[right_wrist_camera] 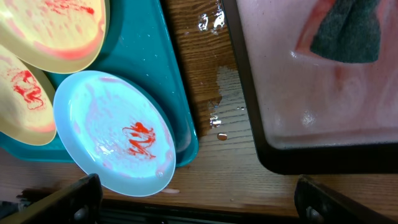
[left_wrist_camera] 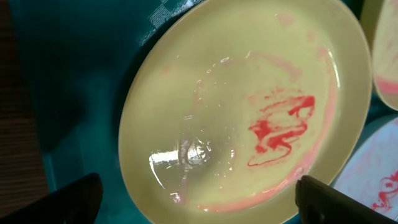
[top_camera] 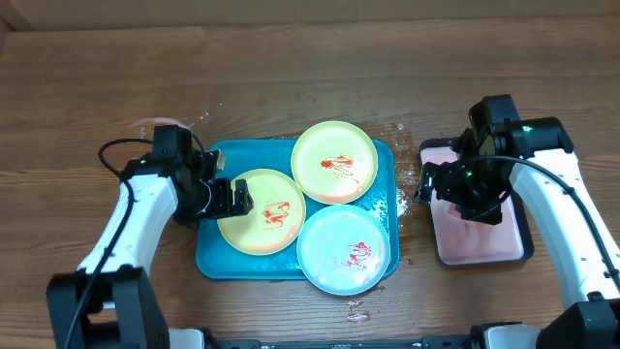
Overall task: Clean dirty plates on tray and stack at the side
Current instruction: 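Reach the left gripper to the left yellow plate and grip its rim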
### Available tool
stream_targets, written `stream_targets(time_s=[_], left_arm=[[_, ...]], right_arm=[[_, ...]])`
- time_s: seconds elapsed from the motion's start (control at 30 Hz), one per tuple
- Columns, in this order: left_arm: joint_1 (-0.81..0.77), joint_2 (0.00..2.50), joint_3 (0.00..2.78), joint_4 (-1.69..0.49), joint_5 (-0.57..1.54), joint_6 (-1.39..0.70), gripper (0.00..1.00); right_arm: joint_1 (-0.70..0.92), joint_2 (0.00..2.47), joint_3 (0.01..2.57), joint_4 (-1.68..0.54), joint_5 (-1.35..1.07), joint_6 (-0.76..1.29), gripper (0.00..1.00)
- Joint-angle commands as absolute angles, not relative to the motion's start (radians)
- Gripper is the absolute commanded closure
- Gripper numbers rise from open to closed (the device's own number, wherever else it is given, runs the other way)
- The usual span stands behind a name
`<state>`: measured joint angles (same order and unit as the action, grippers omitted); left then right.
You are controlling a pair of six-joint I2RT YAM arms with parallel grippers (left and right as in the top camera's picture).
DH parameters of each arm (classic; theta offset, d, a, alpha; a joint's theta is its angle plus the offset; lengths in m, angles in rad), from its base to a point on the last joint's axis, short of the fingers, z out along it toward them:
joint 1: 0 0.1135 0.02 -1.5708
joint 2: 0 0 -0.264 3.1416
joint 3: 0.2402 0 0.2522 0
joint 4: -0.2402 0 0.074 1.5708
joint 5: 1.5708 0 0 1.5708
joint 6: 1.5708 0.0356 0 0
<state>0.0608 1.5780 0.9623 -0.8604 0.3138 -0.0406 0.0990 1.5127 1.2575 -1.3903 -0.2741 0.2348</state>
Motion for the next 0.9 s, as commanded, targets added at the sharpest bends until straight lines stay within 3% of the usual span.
stream_targets(time_s=[0.0, 0.07, 0.3, 0.37, 0.47, 0.57, 0.67, 0.87], left_arm=[[0.065, 1.637, 0.985, -0.854, 0.302, -0.007, 0.07], [0.065, 1.665, 0.985, -0.845, 0.302, -0.007, 0.22], [0.065, 1.689, 0.985, -0.793, 0.303, -0.041, 0.58], [0.065, 1.689, 0.985, -0.784, 0.302, -0.049, 0.61], [0.065, 1.689, 0.985, -0.780, 0.257, -0.080, 0.82], [0.065, 1.689, 0.985, -0.780, 0.191, -0.117, 0.83], [0.065, 1.689, 0.985, -0.781, 0.160, -0.116, 0.66], [0.065, 1.689, 0.984, -0.768, 0.149, -0.116, 0.62]], right_arm=[[0.099, 1.494, 1.277, -1.390, -0.283, 0.236, 0.00], [0.099, 1.494, 1.277, -1.390, -0.283, 0.236, 0.00], [0.099, 1.494, 1.277, -1.381, -0.282, 0.236, 0.00], [0.099, 1.494, 1.277, -1.375, -0.283, 0.236, 0.00], [0.099, 1.494, 1.277, -1.374, -0.282, 0.236, 0.00], [0.099, 1.495, 1.277, -1.375, -0.283, 0.236, 0.00], [0.099, 1.494, 1.277, -1.375, -0.283, 0.236, 0.00], [0.099, 1.494, 1.277, -1.375, -0.286, 0.237, 0.00]])
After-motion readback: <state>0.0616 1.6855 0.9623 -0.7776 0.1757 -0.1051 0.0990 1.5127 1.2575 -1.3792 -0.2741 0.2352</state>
